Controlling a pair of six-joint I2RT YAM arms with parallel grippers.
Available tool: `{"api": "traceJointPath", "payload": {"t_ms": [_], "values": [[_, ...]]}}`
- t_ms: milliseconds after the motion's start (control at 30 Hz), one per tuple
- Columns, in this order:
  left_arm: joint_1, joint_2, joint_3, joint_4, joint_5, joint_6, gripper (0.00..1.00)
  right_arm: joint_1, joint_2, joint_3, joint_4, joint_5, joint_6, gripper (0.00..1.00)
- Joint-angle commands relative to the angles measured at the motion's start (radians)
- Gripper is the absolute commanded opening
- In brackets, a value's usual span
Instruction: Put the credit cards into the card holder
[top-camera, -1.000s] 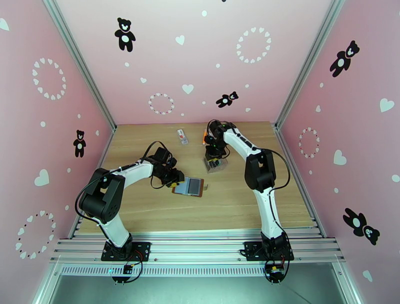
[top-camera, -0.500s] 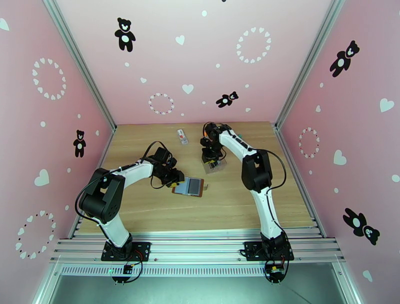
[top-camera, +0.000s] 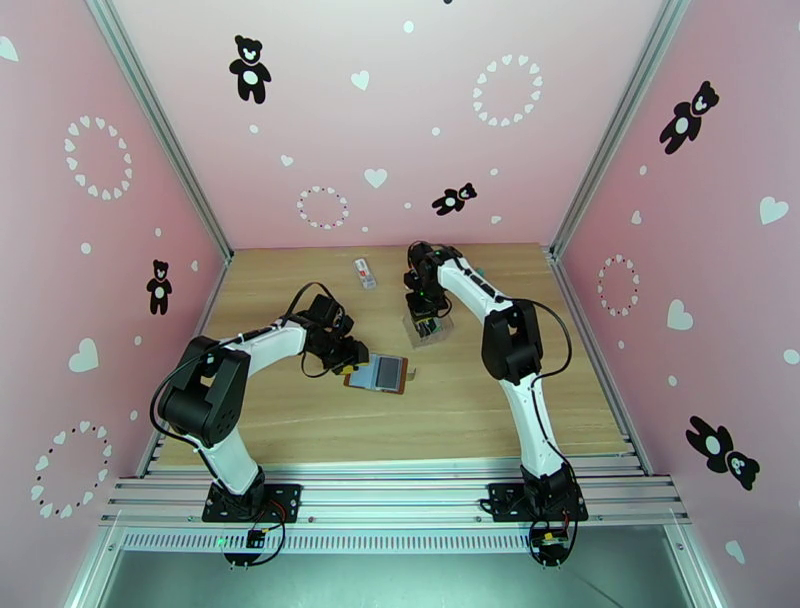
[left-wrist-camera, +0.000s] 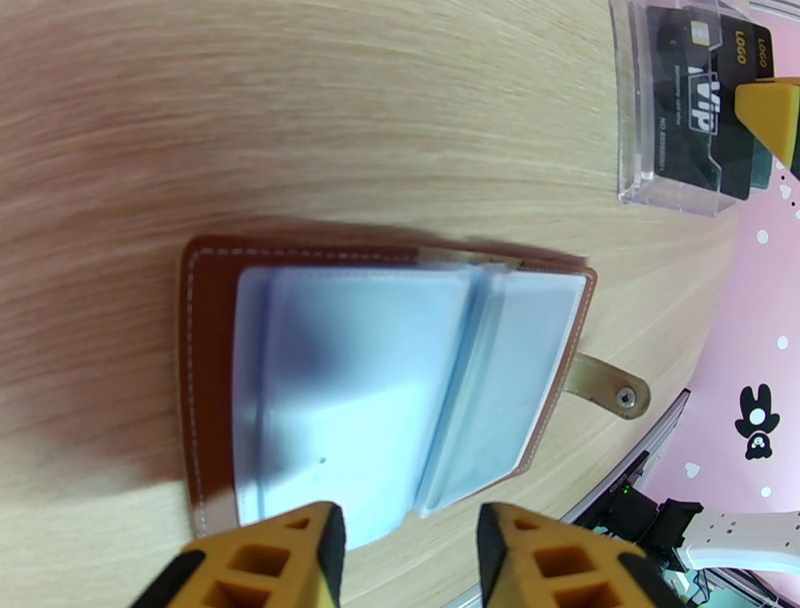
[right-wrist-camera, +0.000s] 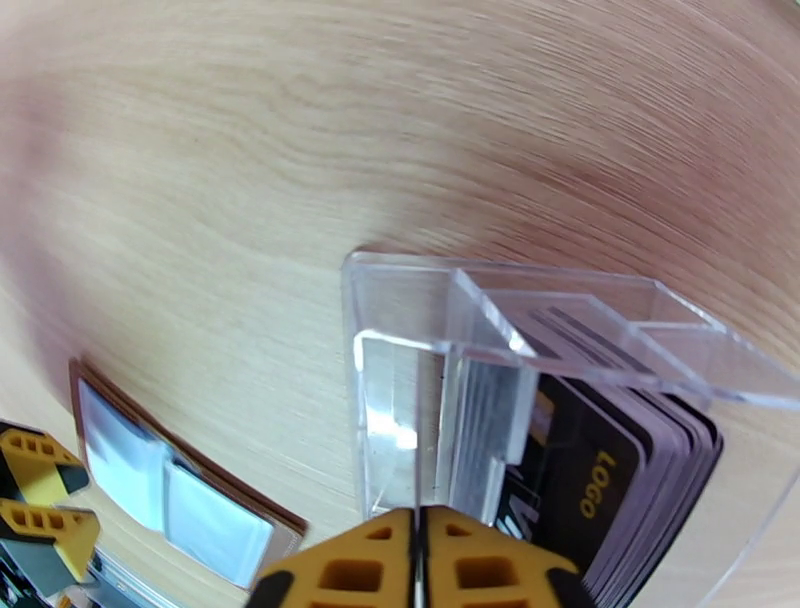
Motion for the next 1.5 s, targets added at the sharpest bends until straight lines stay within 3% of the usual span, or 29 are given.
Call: {"api": "traceJointPath", "payload": {"t_ms": [0, 200, 533, 733, 867, 1100, 1467], "values": [[0.006, -0.01, 0.006, -0.008, -0.011, 0.002, 0.41, 0.008, 0.0, 0.035, -0.028, 0.014, -0.003, 0.0], [0.006, -0.02, 0.008, -0.006, -0.016, -0.005, 0.41, 0.011, -0.066, 0.04, -0.026, 0.07, 0.007, 0.0], [0.035, -0.08, 0.017, -0.014, -0.044, -0.029, 0.41, 0.083, -0.359, -0.024, 0.006, 0.175, 0.101, 0.0], [0.103, -0.103, -0.025, 0.001, -0.021, -0.031, 0.41, 0.09, -0.628, -0.482, 0.312, -0.051, 0.347, 0.0], [0.124, -0.075, -0.037, -0.01, -0.008, -0.004, 0.41, 0.128, -0.714, -0.811, 0.58, -0.185, 0.584, 0.0], [0.125, -0.007, -0.049, 0.001, 0.041, 0.014, 0.38, 0.276, -0.658, -0.998, 0.861, -0.178, 0.757, 0.0], [0.111, 0.05, -0.054, -0.015, 0.035, 0.023, 0.31, 0.292, -0.542, -1.049, 1.011, -0.151, 0.883, 0.0]]}}
